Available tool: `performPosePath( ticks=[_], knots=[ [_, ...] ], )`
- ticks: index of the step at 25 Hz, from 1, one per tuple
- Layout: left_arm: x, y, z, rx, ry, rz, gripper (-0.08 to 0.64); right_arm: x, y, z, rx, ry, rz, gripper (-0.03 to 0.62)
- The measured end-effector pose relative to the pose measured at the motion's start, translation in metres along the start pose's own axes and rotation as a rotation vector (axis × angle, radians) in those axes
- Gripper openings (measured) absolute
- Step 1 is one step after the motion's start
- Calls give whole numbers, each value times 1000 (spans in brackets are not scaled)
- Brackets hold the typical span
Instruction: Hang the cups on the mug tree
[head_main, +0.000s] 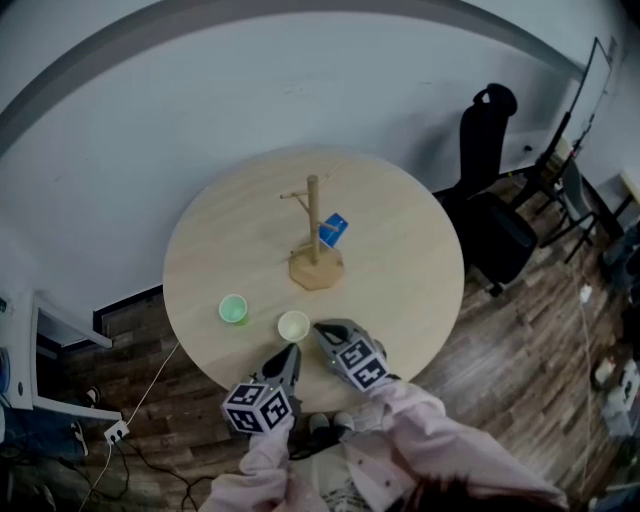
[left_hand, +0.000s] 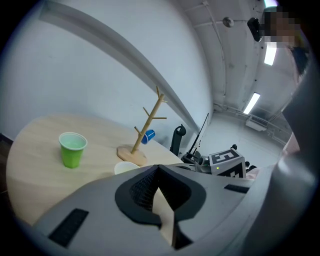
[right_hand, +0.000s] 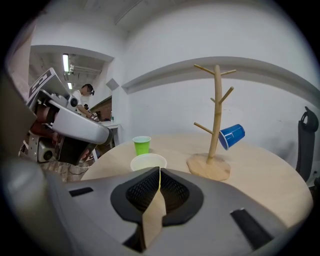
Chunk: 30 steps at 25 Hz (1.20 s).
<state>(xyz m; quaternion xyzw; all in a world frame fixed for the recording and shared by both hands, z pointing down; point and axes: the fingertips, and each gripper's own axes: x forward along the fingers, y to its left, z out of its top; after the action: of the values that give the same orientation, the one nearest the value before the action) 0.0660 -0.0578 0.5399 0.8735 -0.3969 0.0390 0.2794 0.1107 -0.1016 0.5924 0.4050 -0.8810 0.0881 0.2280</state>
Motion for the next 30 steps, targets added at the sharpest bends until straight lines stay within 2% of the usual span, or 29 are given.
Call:
performPosePath(
  ticks=[8, 14, 28, 30],
  knots=[
    [-2, 2, -9, -43, -18, 52, 2, 5, 5, -15, 14, 26, 53, 58],
    [-4, 4, -17, -60, -34, 92, 2, 15, 13, -23, 23, 33, 121, 148],
    [-10, 17, -23, -88, -71, 166, 2, 42, 27, -33, -2, 58, 166, 327],
    [-11, 19, -23, -89, -74, 175, 2, 45, 30, -34, -1, 62, 173, 334]
  ],
)
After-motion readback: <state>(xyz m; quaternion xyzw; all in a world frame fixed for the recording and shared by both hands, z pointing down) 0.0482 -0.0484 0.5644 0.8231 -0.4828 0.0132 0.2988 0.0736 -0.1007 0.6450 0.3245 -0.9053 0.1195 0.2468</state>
